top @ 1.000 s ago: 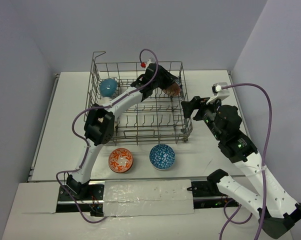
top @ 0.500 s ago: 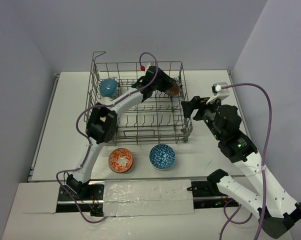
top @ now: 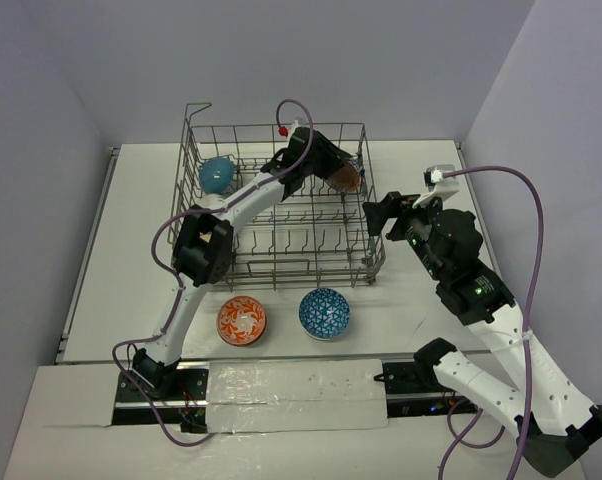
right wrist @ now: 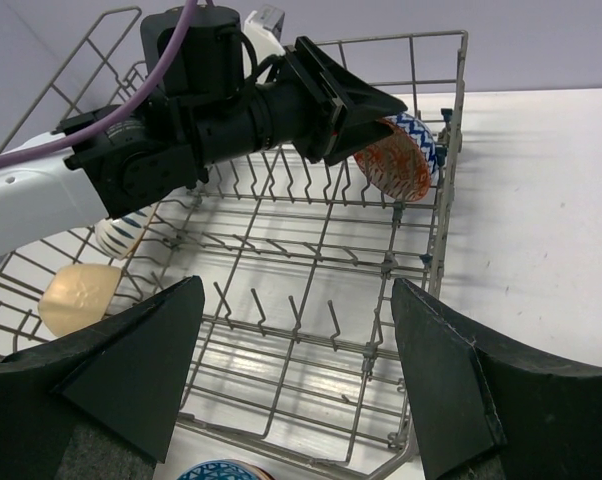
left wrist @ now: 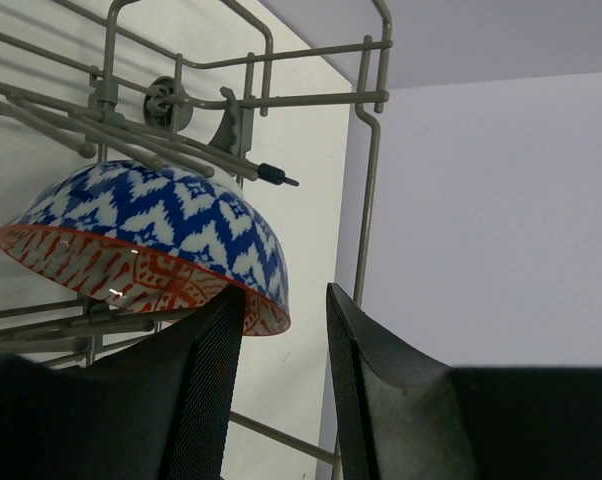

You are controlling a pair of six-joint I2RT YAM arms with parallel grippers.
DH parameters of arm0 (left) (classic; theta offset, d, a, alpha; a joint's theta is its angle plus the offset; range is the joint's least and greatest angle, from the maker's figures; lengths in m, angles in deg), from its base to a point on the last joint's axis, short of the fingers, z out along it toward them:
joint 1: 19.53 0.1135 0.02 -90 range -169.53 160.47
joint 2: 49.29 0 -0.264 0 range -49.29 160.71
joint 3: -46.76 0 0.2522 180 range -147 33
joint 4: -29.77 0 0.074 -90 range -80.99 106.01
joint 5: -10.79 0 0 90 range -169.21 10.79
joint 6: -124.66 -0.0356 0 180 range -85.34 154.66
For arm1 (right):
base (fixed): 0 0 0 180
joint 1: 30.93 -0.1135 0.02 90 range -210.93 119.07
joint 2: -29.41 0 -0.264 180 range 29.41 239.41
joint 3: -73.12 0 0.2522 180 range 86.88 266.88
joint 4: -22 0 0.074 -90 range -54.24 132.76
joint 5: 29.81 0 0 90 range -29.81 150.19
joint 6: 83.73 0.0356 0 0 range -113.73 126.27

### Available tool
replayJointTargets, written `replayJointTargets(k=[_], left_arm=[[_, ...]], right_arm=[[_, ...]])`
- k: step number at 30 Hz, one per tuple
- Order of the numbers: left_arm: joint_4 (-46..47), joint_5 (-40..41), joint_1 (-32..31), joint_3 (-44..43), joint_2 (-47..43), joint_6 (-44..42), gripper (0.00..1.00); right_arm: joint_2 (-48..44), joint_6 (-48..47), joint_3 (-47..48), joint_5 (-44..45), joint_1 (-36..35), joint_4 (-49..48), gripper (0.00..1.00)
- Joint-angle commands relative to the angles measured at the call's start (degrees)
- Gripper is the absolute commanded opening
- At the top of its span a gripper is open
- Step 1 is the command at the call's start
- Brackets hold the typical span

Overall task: Load the bowls into the dish rack
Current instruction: Pick up the bowl from the dish rack.

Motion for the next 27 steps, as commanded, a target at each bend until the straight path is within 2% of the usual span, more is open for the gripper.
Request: replayJointTargets(k=[1, 12, 18, 24, 27], left_arm=[[1.7, 0.6, 0.1, -4.6, 1.7, -1.6, 0.44], [0.4, 0.4, 0.1, -8.0, 5.0, -1.4, 0.44], [1.0, 0.7, 0.1, -6.9, 4.5, -1.2, 0.39], [2.3, 1.5, 0.0, -5.4, 3.4, -1.1, 0.26], [2.7, 1.6, 0.0, -5.1, 3.2, -1.0, 0.12]], right_arm=[[0.1, -0.5, 0.2, 0.6, 0.5, -2.4, 0.83], [0.2, -0.3, 0.3, 0.4, 0.9, -2.5, 0.83], [0.3, -0.2, 0.2, 0.0, 1.1, -2.6, 0.83], [0.2, -0.2, 0.2, -0.1, 1.3, -2.7, 0.83], [0.1, -0.1, 0.2, -0.1, 1.3, -2.8, 0.83]])
